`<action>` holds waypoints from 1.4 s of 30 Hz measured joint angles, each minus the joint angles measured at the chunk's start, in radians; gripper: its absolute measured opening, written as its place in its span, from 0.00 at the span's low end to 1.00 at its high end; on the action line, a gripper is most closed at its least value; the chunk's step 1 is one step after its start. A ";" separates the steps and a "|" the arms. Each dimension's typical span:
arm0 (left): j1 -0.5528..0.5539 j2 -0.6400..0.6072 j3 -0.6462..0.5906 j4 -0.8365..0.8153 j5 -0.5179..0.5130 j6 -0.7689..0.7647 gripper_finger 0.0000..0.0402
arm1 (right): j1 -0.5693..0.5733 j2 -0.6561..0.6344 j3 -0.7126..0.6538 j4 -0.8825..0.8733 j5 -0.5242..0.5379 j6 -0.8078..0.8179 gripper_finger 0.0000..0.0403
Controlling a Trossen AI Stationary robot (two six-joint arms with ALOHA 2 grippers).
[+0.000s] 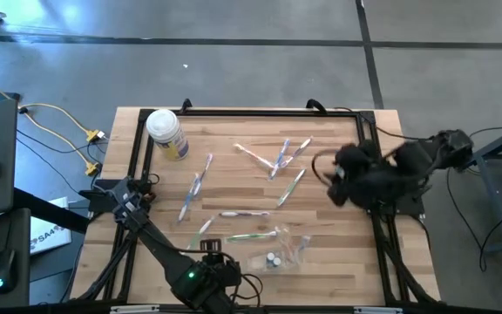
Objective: Pick & Place toothbrushing station
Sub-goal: Put the mouthwash into the transparent bin
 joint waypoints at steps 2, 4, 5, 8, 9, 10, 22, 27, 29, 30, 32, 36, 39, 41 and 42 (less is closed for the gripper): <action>0.000 0.000 0.000 0.000 0.000 -0.008 0.36 | -0.073 -0.016 -0.001 0.002 -0.010 -0.037 0.52; 0.000 0.000 0.000 0.000 -0.002 -0.010 0.36 | -0.155 -0.033 -0.002 0.002 -0.028 -0.053 0.56; 0.000 0.000 0.000 0.000 -0.002 -0.010 0.36 | -0.200 -0.042 -0.002 0.003 -0.039 -0.053 0.59; 0.001 0.000 0.000 0.000 -0.005 -0.012 0.36 | -0.353 -0.059 -0.002 0.001 -0.112 -0.077 0.68; 0.001 0.000 0.000 0.000 -0.007 -0.014 0.36 | -0.403 -0.067 -0.009 0.004 -0.131 -0.101 0.70; 0.001 0.000 0.000 0.000 -0.008 -0.019 0.36 | -0.449 -0.073 -0.025 0.006 -0.149 -0.119 0.73; -0.012 0.000 -0.030 0.000 -0.013 -0.040 0.36 | -0.845 -0.094 -0.418 0.018 -0.328 -0.260 0.82; -0.012 0.000 -0.030 0.000 -0.028 -0.040 0.36 | -0.938 -0.094 -0.585 0.142 -0.385 -0.369 0.82; -0.011 0.000 -0.030 0.000 -0.033 -0.040 0.36 | -0.962 -0.094 -0.639 0.197 -0.390 -0.398 0.82; -0.011 0.000 -0.030 0.000 -0.034 -0.039 0.36 | -0.971 -0.094 -0.665 0.228 -0.401 -0.413 0.82; -0.011 0.000 -0.030 0.000 -0.035 -0.039 0.36 | -0.988 -0.094 -0.705 0.275 -0.444 -0.434 0.82; -0.011 0.000 -0.030 0.000 -0.036 -0.039 0.36 | -1.012 -0.091 -0.772 0.302 -0.518 -0.419 0.81; -0.011 0.000 -0.030 0.000 -0.038 -0.039 0.36 | -1.029 -0.089 -0.824 0.311 -0.538 -0.396 0.81; -0.011 0.000 -0.030 0.000 -0.050 -0.039 0.36 | -1.037 -0.089 -0.853 0.341 -0.537 -0.410 0.81; -0.011 0.000 -0.030 0.000 -0.051 -0.039 0.36 | -1.041 -0.089 -0.866 0.366 -0.537 -0.423 0.81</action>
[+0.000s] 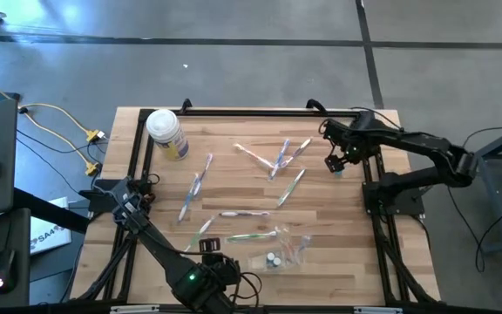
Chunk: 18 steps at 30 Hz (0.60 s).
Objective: Pick & Place toothbrushing station
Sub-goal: Put the mouthwash into the transparent bin
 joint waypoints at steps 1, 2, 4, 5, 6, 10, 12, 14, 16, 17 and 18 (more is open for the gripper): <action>0.000 0.000 0.000 0.000 0.000 0.000 0.36 | -0.002 0.000 -0.012 0.025 -0.003 -0.015 0.81; 0.000 0.000 0.000 0.000 0.000 0.000 0.36 | -0.003 0.001 -0.023 0.052 -0.007 -0.026 0.81; 0.000 0.000 0.000 0.000 0.000 0.000 0.36 | -0.003 0.001 -0.038 0.097 -0.021 -0.046 0.81; 0.000 0.000 0.000 0.000 0.000 0.000 0.36 | -0.002 0.001 -0.042 0.118 -0.019 -0.048 0.81; 0.000 0.000 0.000 0.000 0.000 0.000 0.36 | -0.003 0.001 -0.043 0.130 -0.019 -0.046 0.81; 0.000 0.000 0.000 0.000 -0.007 0.000 0.36 | -0.003 0.001 -0.043 0.134 -0.020 -0.016 0.81; 0.000 0.000 0.000 0.000 -0.018 0.000 0.36 | -0.003 0.001 -0.043 0.129 -0.020 -0.014 0.81; 0.000 0.000 0.000 0.001 -0.026 0.000 0.36 | -0.003 0.001 -0.043 0.116 -0.020 -0.013 0.81; 0.000 0.000 0.000 0.001 -0.027 0.000 0.36 | -0.003 0.006 -0.043 0.111 -0.019 -0.012 0.81; 0.000 0.000 0.000 0.002 -0.028 0.000 0.36 | -0.003 0.007 -0.043 0.111 -0.020 -0.012 0.81; 0.000 0.000 0.000 0.004 -0.028 0.000 0.36 | -0.003 0.008 -0.043 0.112 -0.019 -0.011 0.80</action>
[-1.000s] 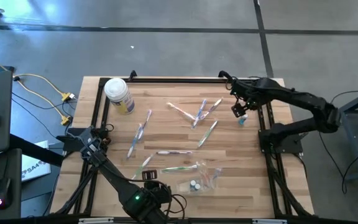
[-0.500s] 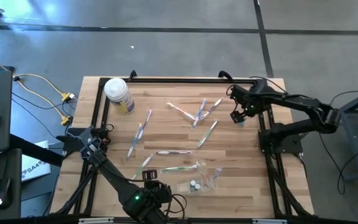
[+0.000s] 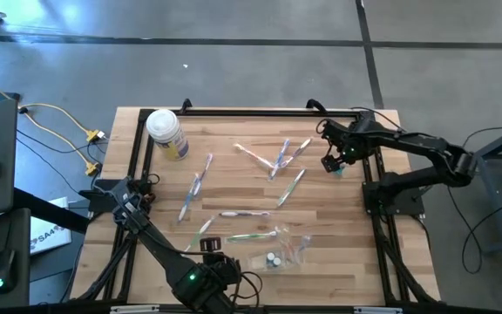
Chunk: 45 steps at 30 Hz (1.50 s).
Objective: Pick & Place toothbrushing station
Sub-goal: Put the mouthwash into the transparent bin
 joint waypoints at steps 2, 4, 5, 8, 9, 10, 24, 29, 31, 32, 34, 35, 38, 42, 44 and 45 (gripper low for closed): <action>0.000 0.000 0.000 0.005 -0.001 0.000 0.36 | 0.000 0.000 0.000 0.001 0.001 0.000 0.78; 0.000 0.000 0.000 0.008 0.000 0.000 0.36 | 0.000 0.000 0.000 0.001 0.001 0.000 0.74; 0.000 0.000 0.000 0.012 -0.001 0.000 0.36 | 0.000 0.000 0.000 0.001 0.001 0.000 0.71; 0.000 0.000 0.000 0.019 -0.001 0.000 0.36 | 0.000 0.000 0.000 0.001 0.001 0.000 0.63; 0.000 0.000 0.000 0.025 -0.001 0.000 0.36 | 0.000 0.000 0.000 0.001 0.001 0.000 0.60; 0.000 0.000 0.000 0.028 -0.001 0.000 0.36 | 0.000 0.000 0.000 0.001 0.001 0.000 0.57; 0.000 0.000 0.000 0.032 0.000 0.000 0.36 | 0.000 0.000 0.000 -0.001 -0.001 -0.003 0.28; 0.000 0.000 0.000 0.033 0.000 0.000 0.36 | 0.000 0.000 0.000 -0.024 -0.001 -0.003 0.26; 0.000 0.000 0.000 0.037 0.000 0.000 0.36 | 0.000 0.000 0.000 -0.031 -0.001 -0.002 0.25; 0.000 0.000 0.000 0.039 0.000 0.000 0.36 | 0.000 0.000 0.000 -0.034 -0.001 -0.003 0.25; 0.000 0.000 0.000 0.046 0.000 0.001 0.36 | 0.000 0.000 0.000 -0.044 0.003 -0.012 0.25; 0.000 0.000 0.000 0.050 0.000 0.003 0.36 | 0.000 0.003 0.000 -0.047 0.009 -0.023 0.25; 0.000 0.000 0.000 0.050 0.000 0.003 0.36 | 0.000 0.010 0.001 -0.061 0.029 -0.038 0.24; 0.000 0.000 0.000 0.050 0.001 0.003 0.36 | 0.005 0.011 0.002 -0.084 0.035 -0.066 0.23; 0.000 0.000 0.000 0.050 0.001 0.003 0.36 | 0.012 0.011 0.001 -0.101 0.043 -0.066 0.23; 0.000 0.000 0.000 0.050 0.001 0.003 0.36 | 0.015 0.012 0.000 -0.109 0.051 -0.067 0.23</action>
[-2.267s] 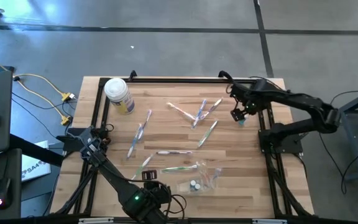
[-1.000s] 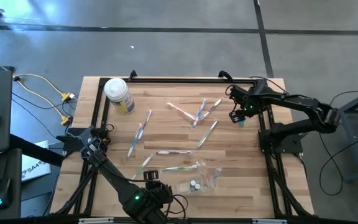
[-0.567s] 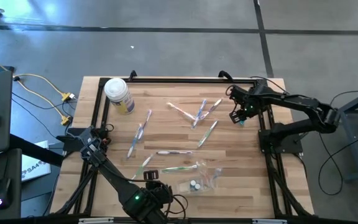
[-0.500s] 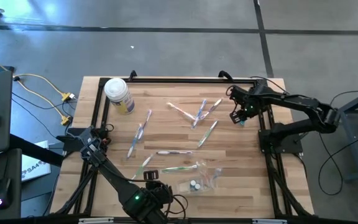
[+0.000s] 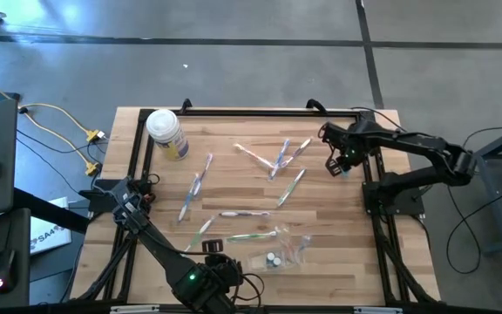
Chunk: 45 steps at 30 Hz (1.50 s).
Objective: Pick & Place toothbrushing station
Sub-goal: Put the mouthwash into the transparent bin
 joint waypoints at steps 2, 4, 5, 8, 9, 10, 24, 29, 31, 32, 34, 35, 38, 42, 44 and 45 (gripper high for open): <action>0.000 0.000 0.000 0.000 0.000 0.000 0.36 | 0.003 0.000 -0.001 -0.015 0.004 -0.008 0.23; 0.000 0.000 0.000 0.000 0.000 0.000 0.36 | 0.010 0.000 0.000 -0.027 0.004 -0.012 0.23; 0.000 0.000 0.000 0.000 0.000 0.000 0.36 | 0.017 0.000 -0.001 -0.031 0.004 -0.012 0.23; 0.000 0.000 0.000 0.000 0.000 0.000 0.36 | 0.040 0.000 0.000 -0.047 0.005 -0.012 0.23; 0.000 0.000 0.000 0.000 0.000 0.000 0.36 | 0.048 0.000 -0.001 -0.050 0.005 -0.012 0.23; 0.000 0.000 0.000 0.000 0.000 0.000 0.36 | 0.057 0.000 -0.001 -0.053 0.005 -0.012 0.23; 0.000 0.000 0.000 -0.023 0.009 0.027 0.36 | 0.301 0.000 0.115 -0.242 -0.012 0.110 0.23; 0.000 0.000 0.000 -0.052 0.009 0.036 0.36 | 0.461 0.000 0.248 -0.369 -0.062 0.250 0.23; 0.000 0.000 0.000 -0.054 0.013 0.053 0.36 | 0.536 0.000 0.309 -0.368 -0.099 0.292 0.23; 0.000 0.000 0.000 -0.054 0.014 0.065 0.36 | 0.573 -0.002 0.341 -0.365 -0.128 0.309 0.23; -0.006 0.000 0.000 -0.054 0.030 0.089 0.36 | 0.662 -0.002 0.412 -0.363 -0.143 0.365 0.23; -0.007 0.000 0.000 -0.054 0.035 0.097 0.36 | 0.710 -0.002 0.444 -0.365 -0.153 0.395 0.23; -0.012 0.000 0.000 -0.054 0.057 0.103 0.36 | 0.850 -0.001 0.523 -0.367 -0.162 0.498 0.23; -0.021 0.000 0.000 -0.054 0.056 0.099 0.36 | 1.021 0.000 0.594 -0.367 -0.150 0.650 0.23; -0.021 0.000 0.000 -0.054 0.055 0.094 0.36 | 1.102 0.000 0.613 -0.366 -0.134 0.719 0.23; -0.021 0.000 0.000 -0.054 0.055 0.087 0.36 | 1.140 0.000 0.618 -0.366 -0.132 0.750 0.23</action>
